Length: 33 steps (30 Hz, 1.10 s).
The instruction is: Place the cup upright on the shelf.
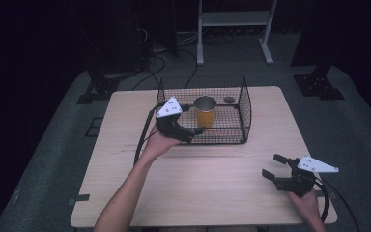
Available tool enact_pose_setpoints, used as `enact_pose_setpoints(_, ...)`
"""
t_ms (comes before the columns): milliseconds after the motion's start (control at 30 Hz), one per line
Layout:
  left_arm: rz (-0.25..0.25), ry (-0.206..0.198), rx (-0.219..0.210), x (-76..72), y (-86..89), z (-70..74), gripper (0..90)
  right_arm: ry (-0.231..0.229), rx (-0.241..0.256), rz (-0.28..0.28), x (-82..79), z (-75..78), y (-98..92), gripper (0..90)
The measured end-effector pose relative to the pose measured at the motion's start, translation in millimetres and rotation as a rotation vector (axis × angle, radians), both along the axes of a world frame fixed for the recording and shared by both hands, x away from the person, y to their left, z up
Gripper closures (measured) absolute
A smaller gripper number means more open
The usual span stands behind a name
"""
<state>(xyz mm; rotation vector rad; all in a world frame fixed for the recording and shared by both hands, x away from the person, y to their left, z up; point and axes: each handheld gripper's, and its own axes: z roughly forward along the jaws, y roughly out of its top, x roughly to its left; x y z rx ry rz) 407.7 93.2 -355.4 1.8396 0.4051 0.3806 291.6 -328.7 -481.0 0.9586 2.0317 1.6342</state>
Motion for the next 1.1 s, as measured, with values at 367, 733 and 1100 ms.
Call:
enact_pose_setpoints(367, 0.0, -0.013, -0.016, -23.1, 10.3, -8.5, 1.0, 0.004, 0.001, 0.0, -0.1, 0.1, 0.2, 14.8)
enact_pose_setpoints(733, -0.013, -0.038, -0.029, -45.9, 17.7, -12.3, 1.0, 0.001, -0.002, -0.001, 0.1, 0.0, 0.0, 14.8)
enact_pose_setpoints(1100, 0.015, -0.018, -0.07, -77.1, 43.3, -33.7, 1.0, 0.004, 0.003, -0.004, 0.4, 0.0, -1.1, 14.7)
